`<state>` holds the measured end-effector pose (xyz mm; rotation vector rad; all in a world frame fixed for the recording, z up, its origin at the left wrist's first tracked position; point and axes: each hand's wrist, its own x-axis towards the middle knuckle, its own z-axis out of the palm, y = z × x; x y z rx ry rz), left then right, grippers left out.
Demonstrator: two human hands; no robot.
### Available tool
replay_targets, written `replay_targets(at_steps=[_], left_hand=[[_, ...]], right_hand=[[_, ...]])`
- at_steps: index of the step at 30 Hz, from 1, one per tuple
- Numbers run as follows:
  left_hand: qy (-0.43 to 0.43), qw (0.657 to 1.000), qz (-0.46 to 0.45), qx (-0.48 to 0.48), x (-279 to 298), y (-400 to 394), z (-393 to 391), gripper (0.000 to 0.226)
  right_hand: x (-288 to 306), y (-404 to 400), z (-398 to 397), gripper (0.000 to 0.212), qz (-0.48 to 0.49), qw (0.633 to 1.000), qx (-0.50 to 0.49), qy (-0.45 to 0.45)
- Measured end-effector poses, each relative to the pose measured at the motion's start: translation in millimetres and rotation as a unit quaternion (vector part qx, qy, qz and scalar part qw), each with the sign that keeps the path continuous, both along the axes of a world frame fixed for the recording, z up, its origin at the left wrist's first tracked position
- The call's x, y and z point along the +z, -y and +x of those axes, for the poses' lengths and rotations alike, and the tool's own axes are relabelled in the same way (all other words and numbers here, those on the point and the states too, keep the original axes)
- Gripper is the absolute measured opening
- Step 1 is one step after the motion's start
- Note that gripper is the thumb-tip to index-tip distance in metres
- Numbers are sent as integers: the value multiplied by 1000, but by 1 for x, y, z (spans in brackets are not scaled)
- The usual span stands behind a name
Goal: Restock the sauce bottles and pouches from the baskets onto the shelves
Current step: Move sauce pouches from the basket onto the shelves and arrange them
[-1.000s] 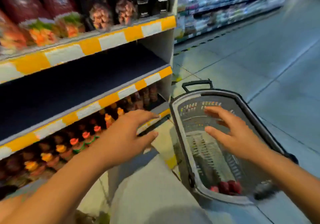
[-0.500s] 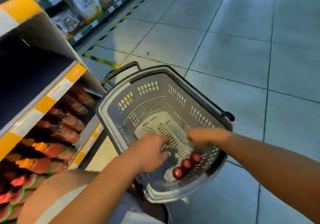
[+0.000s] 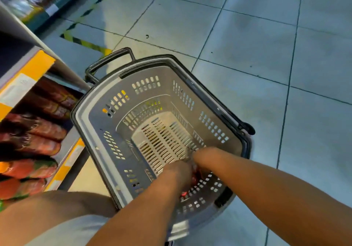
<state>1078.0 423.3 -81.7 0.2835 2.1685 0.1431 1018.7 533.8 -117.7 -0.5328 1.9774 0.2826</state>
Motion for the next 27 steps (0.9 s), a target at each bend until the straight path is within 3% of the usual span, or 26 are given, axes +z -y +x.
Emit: replay_targets(at_steps=[4, 13, 17, 22, 27], left_hand=[[38, 998, -3, 41, -14, 5, 8, 44], [109, 993, -31, -34, -29, -1, 7, 64], [108, 994, -9, -5, -22, 6, 5, 54], [74, 995, 23, 58, -8, 18, 3, 34], [-54, 989, 58, 123, 25, 39, -14, 25]], right_hand=[[-10, 4, 3, 46, 5, 1000, 5, -26], [-21, 5, 3, 40, -5, 998, 48, 50], [-22, 4, 0, 38, -20, 996, 62, 66], [-6, 5, -5, 32, -33, 999, 33, 14], [25, 7, -10, 13, -109, 992, -37, -59]])
